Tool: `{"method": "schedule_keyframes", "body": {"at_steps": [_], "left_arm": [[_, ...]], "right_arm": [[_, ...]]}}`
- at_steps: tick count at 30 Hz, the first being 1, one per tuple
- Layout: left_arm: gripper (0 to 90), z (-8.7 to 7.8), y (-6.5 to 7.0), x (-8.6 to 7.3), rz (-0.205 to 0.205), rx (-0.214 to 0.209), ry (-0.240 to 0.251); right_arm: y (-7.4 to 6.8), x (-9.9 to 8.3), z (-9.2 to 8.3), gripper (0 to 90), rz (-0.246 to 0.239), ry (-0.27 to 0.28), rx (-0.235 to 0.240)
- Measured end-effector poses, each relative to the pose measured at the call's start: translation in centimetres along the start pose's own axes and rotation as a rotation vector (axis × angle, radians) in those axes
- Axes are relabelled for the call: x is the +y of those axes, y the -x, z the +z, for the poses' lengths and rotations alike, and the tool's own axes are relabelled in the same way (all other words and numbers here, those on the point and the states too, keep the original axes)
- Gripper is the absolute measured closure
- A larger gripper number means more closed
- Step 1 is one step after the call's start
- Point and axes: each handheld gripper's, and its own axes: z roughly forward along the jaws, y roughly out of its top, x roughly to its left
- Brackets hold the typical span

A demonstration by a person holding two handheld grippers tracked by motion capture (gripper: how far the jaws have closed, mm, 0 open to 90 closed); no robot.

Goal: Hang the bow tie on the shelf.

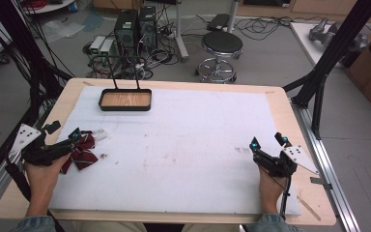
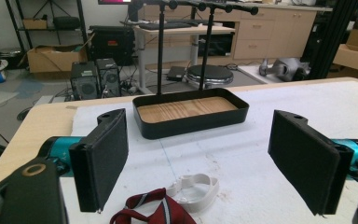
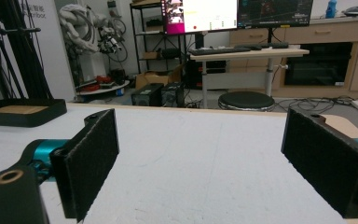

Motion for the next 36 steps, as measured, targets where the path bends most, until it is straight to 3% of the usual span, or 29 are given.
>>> {"method": "schedule_keyframes", "body": {"at_steps": [36], "left_arm": [[21.4,-0.07,-0.38,-0.24,0.006,-0.021,-0.019]], "right_arm": [[-0.09,-0.07,0.16,10.2,-0.006,-0.017,0.007]]}}
